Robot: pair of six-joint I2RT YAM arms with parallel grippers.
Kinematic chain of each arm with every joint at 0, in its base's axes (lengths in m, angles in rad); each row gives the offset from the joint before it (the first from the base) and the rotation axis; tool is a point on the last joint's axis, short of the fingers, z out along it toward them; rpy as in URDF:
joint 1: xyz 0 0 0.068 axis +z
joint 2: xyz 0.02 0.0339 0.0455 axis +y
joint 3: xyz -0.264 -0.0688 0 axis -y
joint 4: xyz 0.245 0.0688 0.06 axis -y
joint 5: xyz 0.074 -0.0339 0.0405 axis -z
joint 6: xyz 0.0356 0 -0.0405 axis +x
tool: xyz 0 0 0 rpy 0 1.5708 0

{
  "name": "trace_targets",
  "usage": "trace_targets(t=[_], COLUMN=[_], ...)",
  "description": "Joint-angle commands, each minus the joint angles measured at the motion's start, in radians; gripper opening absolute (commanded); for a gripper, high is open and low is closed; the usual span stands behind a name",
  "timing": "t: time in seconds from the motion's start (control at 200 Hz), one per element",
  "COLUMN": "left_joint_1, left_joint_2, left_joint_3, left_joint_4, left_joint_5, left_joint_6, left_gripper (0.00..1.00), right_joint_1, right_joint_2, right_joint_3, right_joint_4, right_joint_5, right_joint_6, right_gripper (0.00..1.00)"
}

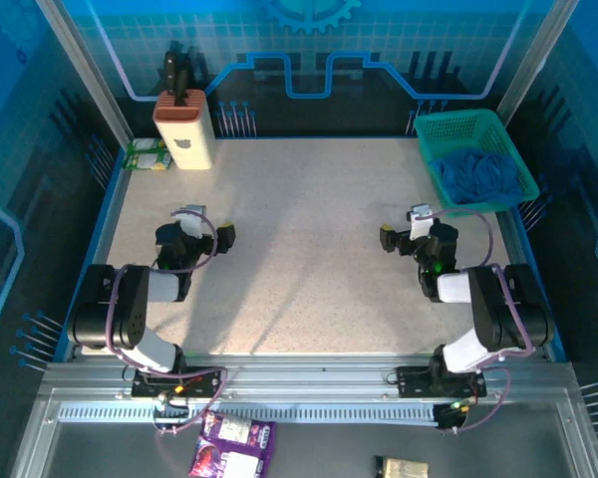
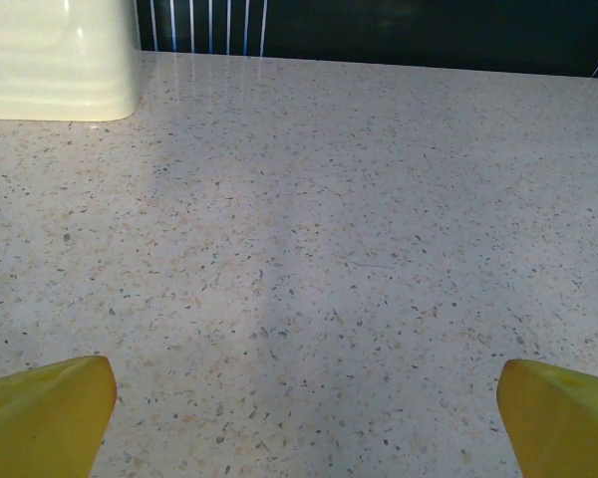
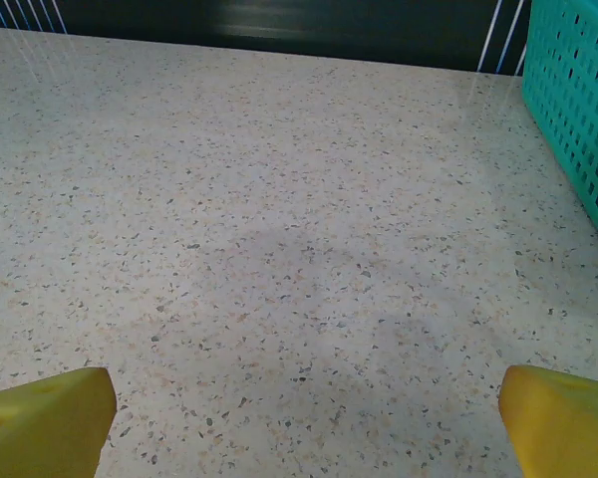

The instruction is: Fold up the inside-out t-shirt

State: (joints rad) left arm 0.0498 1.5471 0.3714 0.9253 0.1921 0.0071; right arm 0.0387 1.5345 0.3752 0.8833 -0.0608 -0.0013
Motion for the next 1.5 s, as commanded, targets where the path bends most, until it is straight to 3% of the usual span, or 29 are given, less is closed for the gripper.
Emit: trace_targets(t=[0.0,0.921,1.161,1.321,1.496], left_joint_1=[0.005,0.005,-0.002,-0.017,-0.049], left_joint_2=[0.005,0.006,-0.03,-0.152,-0.302], left_joint_3=[-0.008,-0.005,-0.023,-0.018,0.037], left_joint_4=[0.035,0.029,0.038,-0.071,-0.309], left_joint_5=[0.025,0.003,-0.021,-0.097,-0.21], left_joint_6=[0.022,0.014,0.015,0.005,-0.007], left_gripper=[0.99,0.99,0.99,0.99,0.99], right_joint_1=[-0.01,-0.01,0.018,0.035,0.063], right_joint_2=[0.007,0.007,-0.006,-0.073,-0.177], right_joint_3=[0.02,0.022,0.017,0.027,0.051], right_joint_4=[0.013,0.012,0.011,-0.064,-0.185], right_joint_5=[-0.006,-0.003,0.061,0.091,0.12], right_joint_6=[-0.012,-0.012,-0.026,-0.038,-0.06], right_gripper=[1.0,1.0,1.0,1.0,1.0])
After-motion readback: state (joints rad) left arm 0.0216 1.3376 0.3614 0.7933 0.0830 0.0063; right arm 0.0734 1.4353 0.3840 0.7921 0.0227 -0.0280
